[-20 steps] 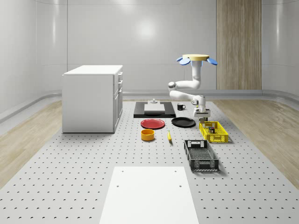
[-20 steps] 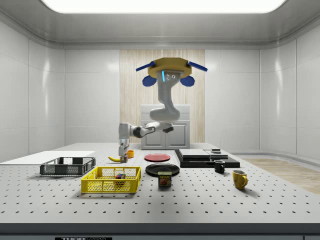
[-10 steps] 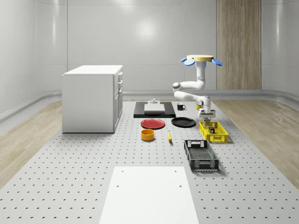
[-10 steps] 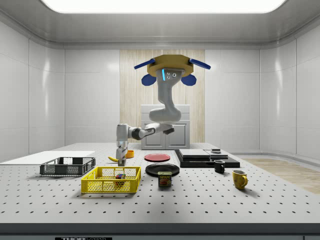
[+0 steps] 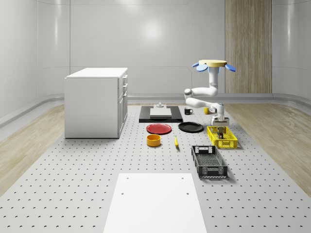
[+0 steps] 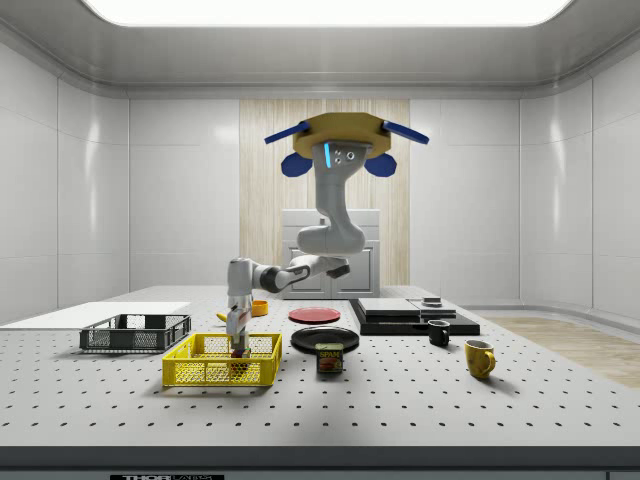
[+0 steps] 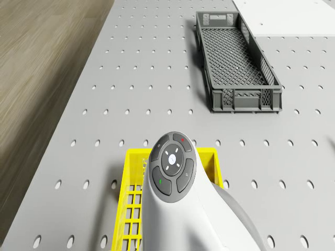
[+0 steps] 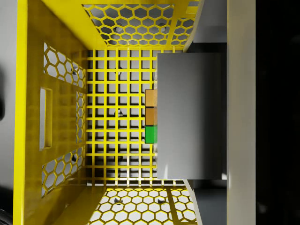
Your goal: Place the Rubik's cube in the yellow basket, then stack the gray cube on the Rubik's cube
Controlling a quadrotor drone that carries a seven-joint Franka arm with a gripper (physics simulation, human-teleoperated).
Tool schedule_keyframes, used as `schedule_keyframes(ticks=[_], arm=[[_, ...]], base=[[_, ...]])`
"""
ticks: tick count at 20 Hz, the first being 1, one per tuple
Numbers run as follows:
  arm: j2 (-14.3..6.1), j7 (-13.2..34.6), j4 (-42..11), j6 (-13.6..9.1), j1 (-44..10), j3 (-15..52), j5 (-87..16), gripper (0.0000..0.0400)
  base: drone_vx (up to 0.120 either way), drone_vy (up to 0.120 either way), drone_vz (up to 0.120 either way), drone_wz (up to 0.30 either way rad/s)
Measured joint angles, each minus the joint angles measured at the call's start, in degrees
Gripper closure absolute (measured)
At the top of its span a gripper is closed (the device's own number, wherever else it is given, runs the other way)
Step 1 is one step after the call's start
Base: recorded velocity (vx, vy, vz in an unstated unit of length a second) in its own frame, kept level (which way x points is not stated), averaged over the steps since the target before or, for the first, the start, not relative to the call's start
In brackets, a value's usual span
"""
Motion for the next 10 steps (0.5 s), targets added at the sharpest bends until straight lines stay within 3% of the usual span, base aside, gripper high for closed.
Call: schedule_keyframes(ticks=[2, 10], arm=[[0.02, -0.01, 0.00, -0.02, 0.01, 0.00, -0.01, 0.0150], [0.25, -0.37, 1.23, 1.20, -0.25, -2.23, -2.06, 0.0150]], base=[[-0.060, 0.120, 0.000, 0.000], [0.000, 0.000, 0.000, 0.000]])
